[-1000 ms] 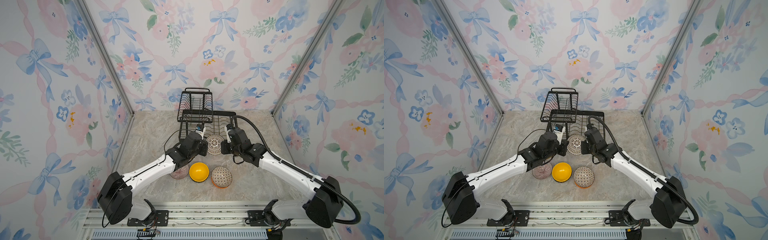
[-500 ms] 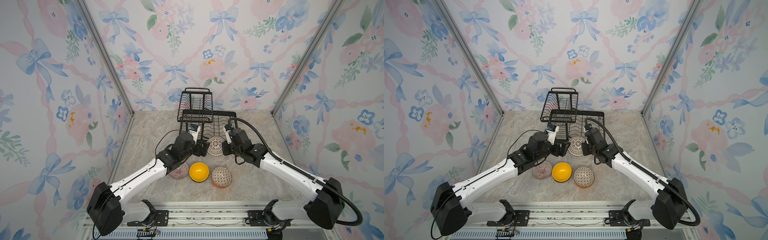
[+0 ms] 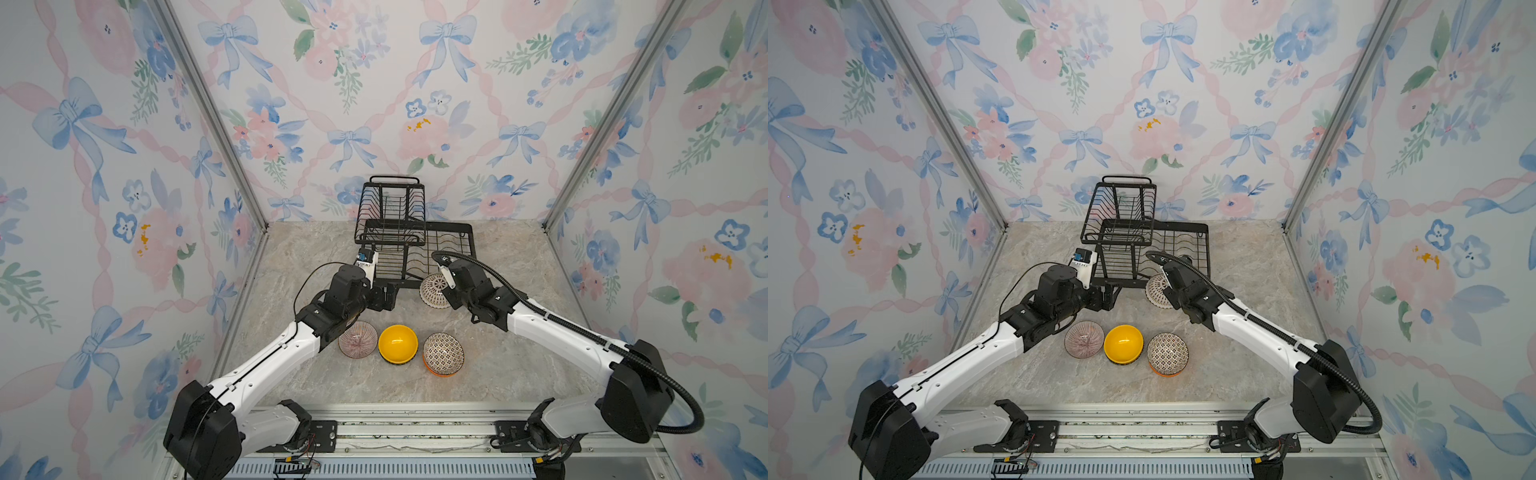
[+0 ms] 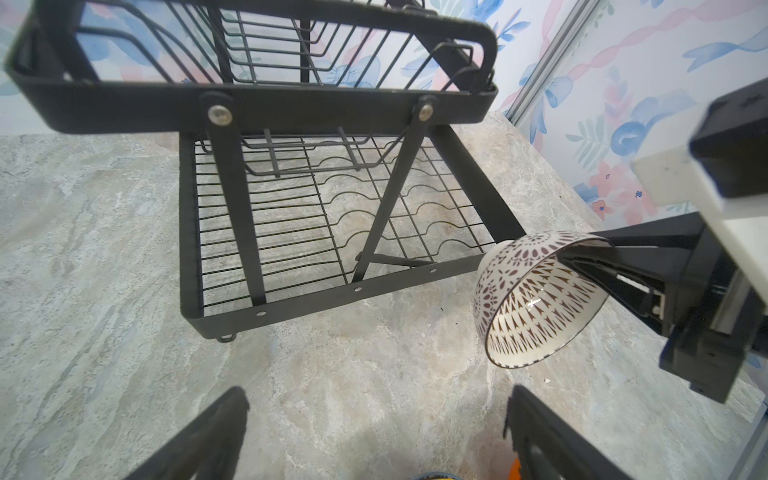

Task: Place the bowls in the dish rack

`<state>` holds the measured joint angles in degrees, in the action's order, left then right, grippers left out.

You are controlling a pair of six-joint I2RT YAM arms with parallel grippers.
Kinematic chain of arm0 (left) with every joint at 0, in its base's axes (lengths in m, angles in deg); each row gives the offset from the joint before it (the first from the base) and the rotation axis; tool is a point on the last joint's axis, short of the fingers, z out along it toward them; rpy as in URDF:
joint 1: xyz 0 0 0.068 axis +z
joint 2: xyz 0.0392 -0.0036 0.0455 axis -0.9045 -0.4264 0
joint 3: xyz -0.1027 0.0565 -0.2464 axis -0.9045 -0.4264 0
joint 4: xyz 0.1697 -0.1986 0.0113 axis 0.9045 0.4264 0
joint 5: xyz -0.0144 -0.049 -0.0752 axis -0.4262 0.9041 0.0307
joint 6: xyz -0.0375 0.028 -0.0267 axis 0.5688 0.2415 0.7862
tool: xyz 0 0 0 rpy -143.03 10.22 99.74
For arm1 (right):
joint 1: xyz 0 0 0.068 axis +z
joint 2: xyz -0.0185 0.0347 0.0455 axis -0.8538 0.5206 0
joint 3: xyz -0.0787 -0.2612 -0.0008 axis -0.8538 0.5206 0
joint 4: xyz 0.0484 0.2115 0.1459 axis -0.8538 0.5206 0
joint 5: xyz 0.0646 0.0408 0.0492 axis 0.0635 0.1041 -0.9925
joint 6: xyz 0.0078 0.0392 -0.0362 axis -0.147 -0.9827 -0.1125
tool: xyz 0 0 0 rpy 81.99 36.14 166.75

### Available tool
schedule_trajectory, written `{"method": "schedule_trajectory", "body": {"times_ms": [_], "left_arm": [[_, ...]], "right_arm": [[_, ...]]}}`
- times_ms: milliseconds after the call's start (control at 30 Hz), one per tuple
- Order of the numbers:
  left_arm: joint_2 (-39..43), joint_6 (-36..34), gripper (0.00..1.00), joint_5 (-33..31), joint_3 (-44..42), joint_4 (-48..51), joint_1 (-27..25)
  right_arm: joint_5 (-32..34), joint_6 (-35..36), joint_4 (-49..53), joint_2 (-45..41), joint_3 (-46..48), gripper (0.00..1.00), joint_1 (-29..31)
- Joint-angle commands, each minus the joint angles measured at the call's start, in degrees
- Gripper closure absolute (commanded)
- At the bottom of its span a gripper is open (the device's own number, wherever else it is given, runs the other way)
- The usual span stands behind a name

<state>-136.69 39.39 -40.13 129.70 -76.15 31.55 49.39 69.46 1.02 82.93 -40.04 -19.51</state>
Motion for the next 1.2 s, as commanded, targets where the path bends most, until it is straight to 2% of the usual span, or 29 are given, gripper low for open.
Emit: {"method": "schedule_trajectory", "body": {"times_ms": [0, 233, 500, 633, 1167], "left_arm": [[0.09, -1.61, 0.02, 1.18, -1.06, 0.95, 1.25], [-0.06, -2.51, 0.02, 2.18, -1.64, 1.39, 3.19], [-0.26, -3.9, 0.02, 2.33, -1.66, 2.36, 4.54], [-0.32, -4.17, 0.02, 2.87, -1.59, 2.49, 4.82], [-0.54, -5.26, 0.02, 3.66, -0.85, 4.79, 4.91]], "right_arm": [[7.97, 9.89, -10.02, 1.14, 0.88, 1.0, 0.08], [12.32, 24.33, -28.7, 2.52, 7.18, 1.0, 0.13], [11.91, 43.5, -51.08, 10.23, 9.93, 1.0, 0.48], [12.78, 48.25, -55.99, 14.27, 8.16, 1.0, 0.62], [11.99, 59.4, -63.61, 16.97, 6.31, 1.0, -0.9]]}}
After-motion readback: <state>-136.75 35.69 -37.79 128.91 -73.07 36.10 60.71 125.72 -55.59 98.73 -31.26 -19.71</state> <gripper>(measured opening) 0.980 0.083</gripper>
